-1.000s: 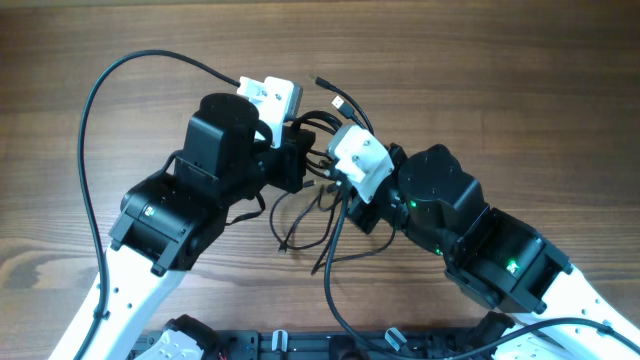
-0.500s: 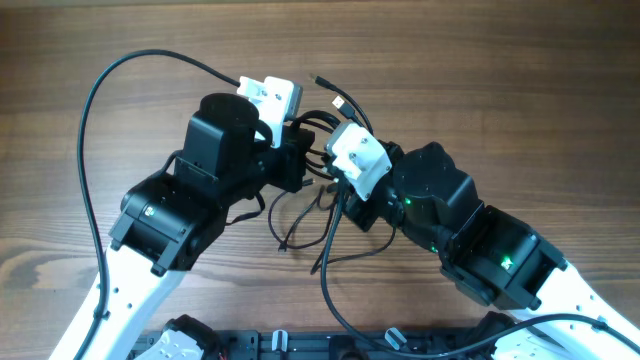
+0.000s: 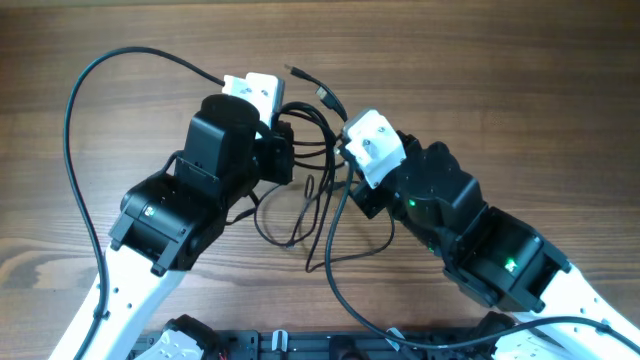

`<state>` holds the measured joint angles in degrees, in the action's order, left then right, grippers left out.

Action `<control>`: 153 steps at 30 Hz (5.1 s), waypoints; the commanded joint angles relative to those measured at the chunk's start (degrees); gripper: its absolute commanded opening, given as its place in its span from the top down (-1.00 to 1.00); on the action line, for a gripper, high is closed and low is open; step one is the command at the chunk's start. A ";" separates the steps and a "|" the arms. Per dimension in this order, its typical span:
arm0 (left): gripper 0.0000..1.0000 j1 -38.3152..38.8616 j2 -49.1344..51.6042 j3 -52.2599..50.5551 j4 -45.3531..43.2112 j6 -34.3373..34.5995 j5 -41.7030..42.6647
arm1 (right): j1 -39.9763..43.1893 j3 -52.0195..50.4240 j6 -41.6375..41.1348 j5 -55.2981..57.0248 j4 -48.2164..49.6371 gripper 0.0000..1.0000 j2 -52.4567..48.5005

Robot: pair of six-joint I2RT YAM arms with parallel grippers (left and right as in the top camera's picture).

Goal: Untangle cables

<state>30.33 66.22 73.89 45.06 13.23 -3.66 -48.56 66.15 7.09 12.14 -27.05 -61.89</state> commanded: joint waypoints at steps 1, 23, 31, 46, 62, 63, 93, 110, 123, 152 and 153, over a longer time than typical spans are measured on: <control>0.92 -0.22 -0.09 0.70 -0.17 1.11 -3.50 | -0.02 0.63 -1.07 -1.20 0.55 0.70 1.53; 0.92 -0.22 -0.09 0.70 -1.90 -14.32 11.85 | 0.02 0.63 10.84 -2.47 3.56 0.66 -4.79; 0.92 -0.22 -0.09 0.70 -1.92 -3.93 -1.25 | 0.02 0.63 10.69 -2.49 3.89 0.90 -4.66; 0.92 -3.74 -0.09 0.70 -0.72 27.15 -8.83 | 0.02 0.63 1.75 -1.57 3.93 0.92 -4.66; 0.92 -5.11 -0.09 0.70 -0.59 32.26 -7.37 | 0.02 0.63 -41.81 12.15 3.93 0.91 -4.66; 0.92 -5.11 -0.09 0.70 -0.59 32.41 -7.61 | 0.02 0.63 -41.90 11.78 3.96 0.91 -4.63; 0.92 -5.11 -0.11 0.70 3.63 53.31 -13.14 | 0.02 0.63 -64.13 11.85 3.26 0.91 -4.61; 0.92 -5.11 -0.11 0.70 3.13 47.78 -12.96 | 0.02 0.63 -71.56 11.87 0.52 0.12 -4.66; 0.92 -5.09 -0.11 0.70 -2.01 9.44 10.69 | 0.02 0.63 -42.91 3.02 -1.29 -0.95 -4.68; 0.92 -7.28 -1.90 -0.09 8.63 -0.83 -48.37 | 16.35 0.59 -65.51 24.15 -15.47 -0.99 -19.28; 0.92 -8.41 -0.11 -0.09 8.63 -0.83 -48.24 | 16.33 0.59 -64.15 23.80 -15.45 -1.00 -19.28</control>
<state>24.23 63.05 73.87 53.82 12.69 -44.64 -32.40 66.48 -58.87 36.42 -42.44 -80.79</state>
